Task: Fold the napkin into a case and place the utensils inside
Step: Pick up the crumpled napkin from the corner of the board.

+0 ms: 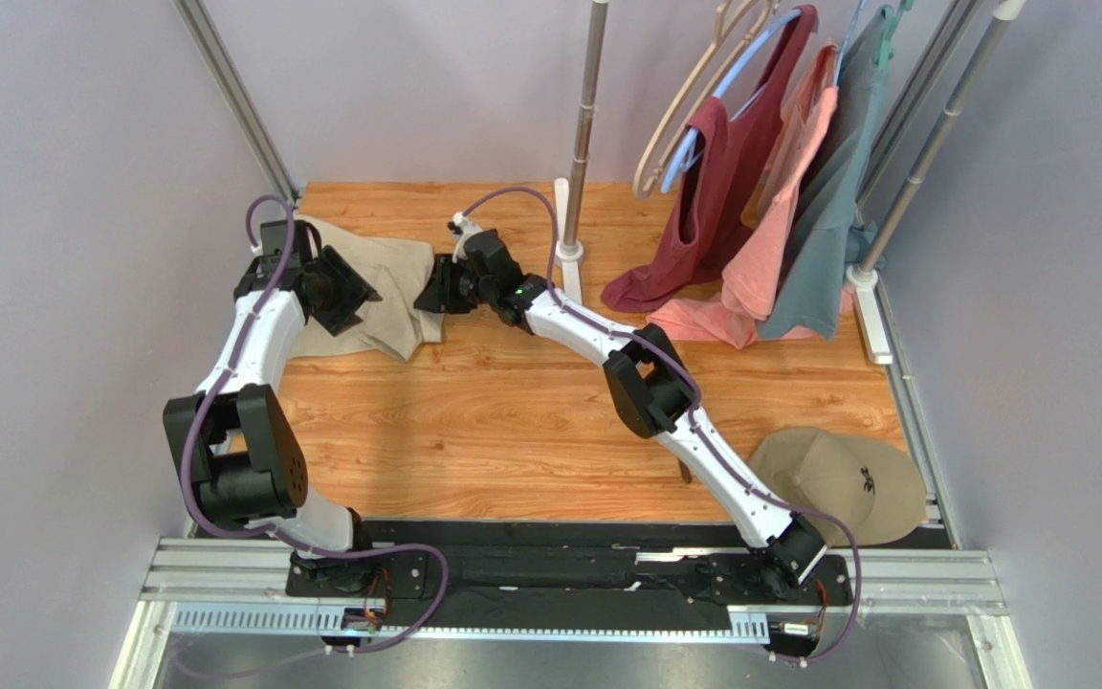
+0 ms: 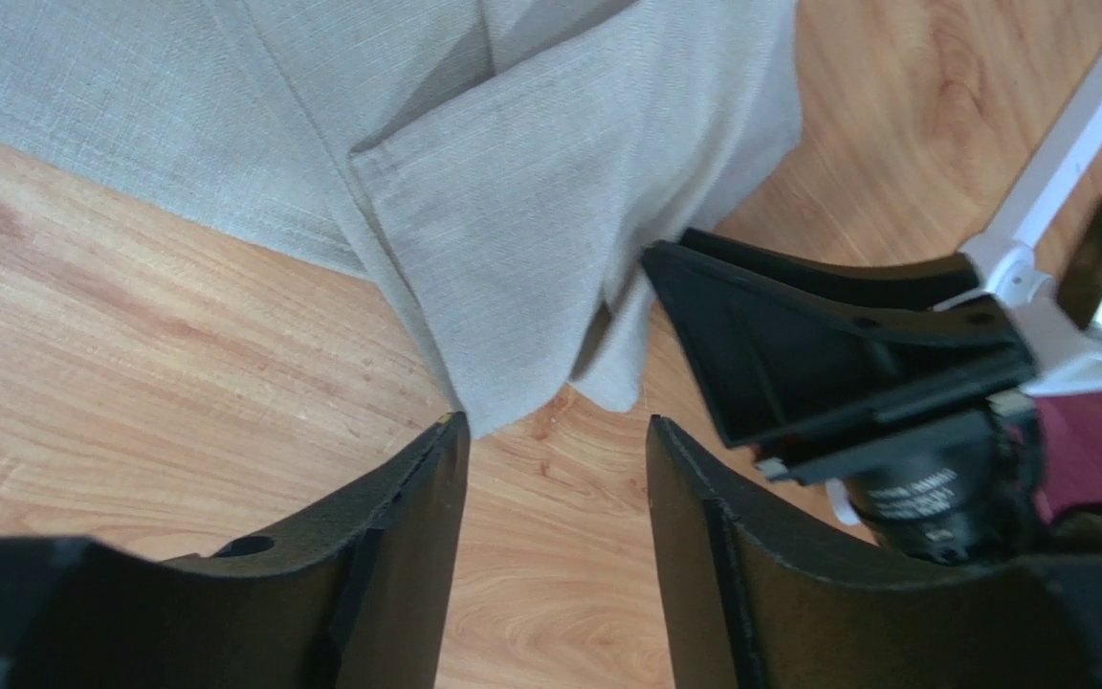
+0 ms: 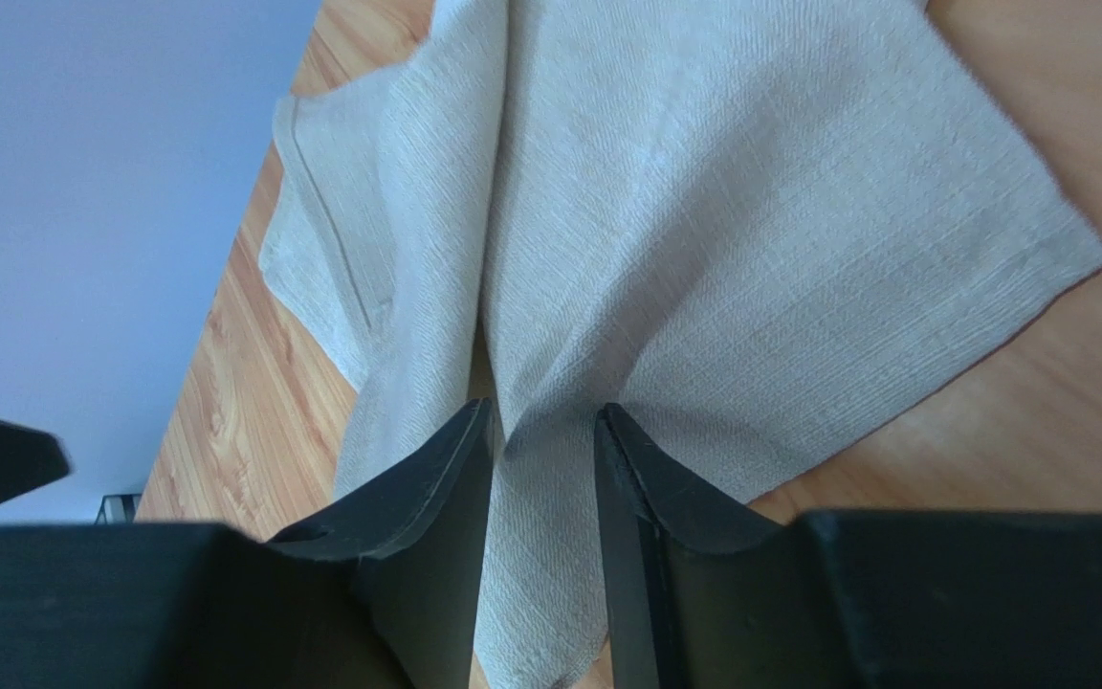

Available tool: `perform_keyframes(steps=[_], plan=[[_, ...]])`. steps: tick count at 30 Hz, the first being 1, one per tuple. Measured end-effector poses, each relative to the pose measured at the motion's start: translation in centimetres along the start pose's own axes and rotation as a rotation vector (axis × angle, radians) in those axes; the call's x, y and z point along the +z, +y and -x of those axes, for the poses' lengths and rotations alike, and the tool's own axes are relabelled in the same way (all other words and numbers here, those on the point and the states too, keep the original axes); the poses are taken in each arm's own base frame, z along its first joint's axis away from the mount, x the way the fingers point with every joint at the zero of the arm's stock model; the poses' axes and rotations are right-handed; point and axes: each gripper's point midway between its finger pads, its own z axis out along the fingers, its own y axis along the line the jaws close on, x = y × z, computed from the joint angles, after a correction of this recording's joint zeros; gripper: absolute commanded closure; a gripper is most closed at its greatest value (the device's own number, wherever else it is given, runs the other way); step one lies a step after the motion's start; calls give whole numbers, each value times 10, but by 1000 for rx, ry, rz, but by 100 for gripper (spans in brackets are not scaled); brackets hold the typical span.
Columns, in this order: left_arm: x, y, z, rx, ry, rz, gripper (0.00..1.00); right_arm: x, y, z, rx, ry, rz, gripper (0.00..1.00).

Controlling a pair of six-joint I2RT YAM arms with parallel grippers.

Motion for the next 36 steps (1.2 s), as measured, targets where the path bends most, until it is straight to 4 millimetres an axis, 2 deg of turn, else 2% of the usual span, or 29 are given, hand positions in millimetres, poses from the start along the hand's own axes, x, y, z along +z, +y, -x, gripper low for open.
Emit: perform_keyframes(steps=[4,6,9,13,16,17,20,23,24,25,27,31,33,36], plan=[[-11,-7,1,-13,-10,-29,35,3,-1,-18,36,39,-17,71],[-16,-9,0,-23,-10,-36,35,2,-4,-28,45,61,-29,76],[-19,-9,-3,-30,1,-35,35,-4,-8,-41,70,95,-48,75],[-16,0,-12,-21,51,10,36,-39,-7,-61,99,175,-101,74],[-10,8,-17,-1,81,48,37,-67,-7,-77,107,235,-142,68],[-8,13,-20,18,89,79,37,-77,-6,-82,107,250,-154,61],[-3,15,-33,80,121,144,41,-103,-2,-93,94,295,-185,46],[6,5,-49,176,157,202,50,-115,4,-83,54,299,-201,41],[11,2,-55,208,168,214,58,-119,7,-76,39,294,-205,40],[15,-1,-62,230,182,219,60,-122,9,-69,26,285,-207,40],[19,-1,-73,250,213,231,62,-133,11,-53,8,263,-215,39],[24,9,-78,243,232,254,63,-156,8,-16,-6,197,-219,40],[27,16,-81,243,233,266,63,-165,2,-7,0,179,-222,40],[32,26,-89,242,245,275,63,-173,-16,-5,22,173,-242,40]])
